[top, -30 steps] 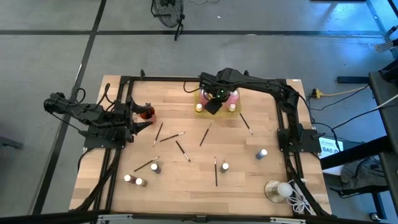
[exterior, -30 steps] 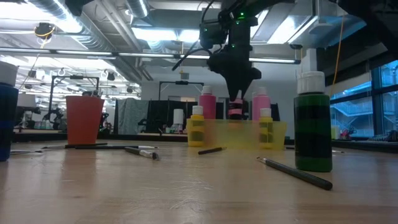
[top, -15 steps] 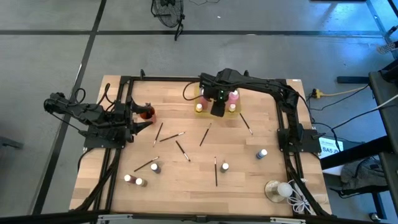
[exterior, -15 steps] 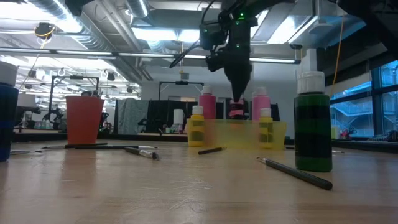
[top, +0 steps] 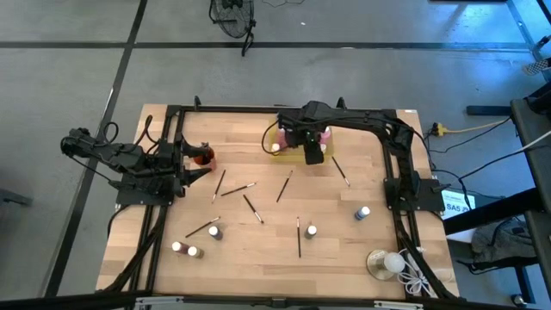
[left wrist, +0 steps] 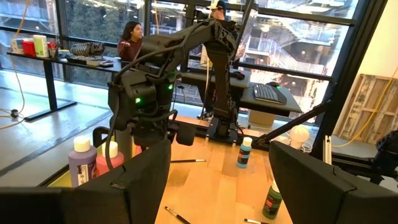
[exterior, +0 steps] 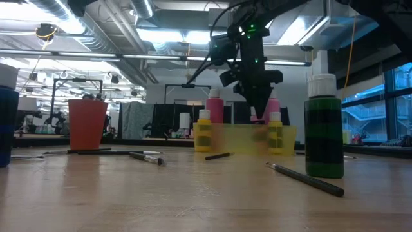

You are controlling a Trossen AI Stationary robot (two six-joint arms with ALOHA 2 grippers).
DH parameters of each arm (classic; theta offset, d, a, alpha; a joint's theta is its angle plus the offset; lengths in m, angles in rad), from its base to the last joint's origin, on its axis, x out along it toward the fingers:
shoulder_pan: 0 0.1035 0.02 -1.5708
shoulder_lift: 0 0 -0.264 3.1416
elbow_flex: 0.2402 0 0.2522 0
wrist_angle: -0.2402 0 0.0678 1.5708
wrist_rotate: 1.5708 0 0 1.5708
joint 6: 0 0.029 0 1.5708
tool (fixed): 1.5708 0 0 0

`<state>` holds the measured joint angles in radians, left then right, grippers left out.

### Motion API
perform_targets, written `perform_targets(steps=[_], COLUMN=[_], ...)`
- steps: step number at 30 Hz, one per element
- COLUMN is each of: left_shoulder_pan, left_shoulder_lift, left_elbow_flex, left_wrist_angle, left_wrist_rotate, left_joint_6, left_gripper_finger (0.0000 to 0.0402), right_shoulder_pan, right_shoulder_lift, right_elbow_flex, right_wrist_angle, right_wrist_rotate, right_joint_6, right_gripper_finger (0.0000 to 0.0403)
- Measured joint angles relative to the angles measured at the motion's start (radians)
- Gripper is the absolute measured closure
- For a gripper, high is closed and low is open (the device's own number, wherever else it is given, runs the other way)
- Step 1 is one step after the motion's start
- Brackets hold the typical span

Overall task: Pick & Place Paint Supplies
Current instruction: Put the small light pink paint bottle into the yellow bin

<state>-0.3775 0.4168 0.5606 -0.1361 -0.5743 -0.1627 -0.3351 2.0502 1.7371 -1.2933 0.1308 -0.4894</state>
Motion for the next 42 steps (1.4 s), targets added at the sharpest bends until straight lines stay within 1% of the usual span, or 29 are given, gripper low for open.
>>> perform_targets(steps=[12, 24, 29, 31, 35, 37, 39, 42], left_shoulder_pan=[0.0, 0.0, 0.0, 0.0, 0.0, 0.0, 0.0, 0.0], left_shoulder_lift=[0.0, 0.0, 0.0, 0.0, 0.0, 0.0, 0.0, 0.0], left_elbow_flex=[0.0, 0.0, 0.0, 0.0, 0.0, 0.0, 0.0, 0.0], left_wrist_angle=[-0.003, -0.003, -0.003, -0.003, -0.003, -0.003, -0.003, -0.003], left_wrist_rotate=[-0.011, -0.036, -0.036, -0.036, -0.035, -0.035, -0.035, -0.035], left_joint_6=[0.027, 0.045, 0.045, 0.045, 0.045, 0.045, 0.045, 0.045], left_gripper_finger=[0.0132, 0.0132, 0.0132, 0.0132, 0.0132, 0.0132, 0.0132, 0.0132], right_shoulder_pan=[-0.004, 0.002, 0.001, 0.002, 0.002, 0.003, 0.003, 0.003], right_shoulder_lift=[-0.002, -0.005, -0.004, -0.003, 0.007, 0.006, 0.003, 0.003], right_elbow_flex=[-0.059, -0.072, -0.072, -0.073, -0.079, -0.079, -0.077, -0.077], right_wrist_angle=[0.09, 0.093, 0.091, 0.09, 0.091, 0.087, 0.085, 0.081], right_wrist_rotate=[0.0, -0.005, -0.02, -0.009, -0.015, -0.011, -0.01, -0.005], right_joint_6=[-0.013, 0.039, 0.085, 0.106, 0.119, 0.135, 0.143, 0.159], right_gripper_finger=[0.0275, 0.0275, 0.0274, 0.0255, 0.0191, 0.0166, 0.0149, 0.0135])
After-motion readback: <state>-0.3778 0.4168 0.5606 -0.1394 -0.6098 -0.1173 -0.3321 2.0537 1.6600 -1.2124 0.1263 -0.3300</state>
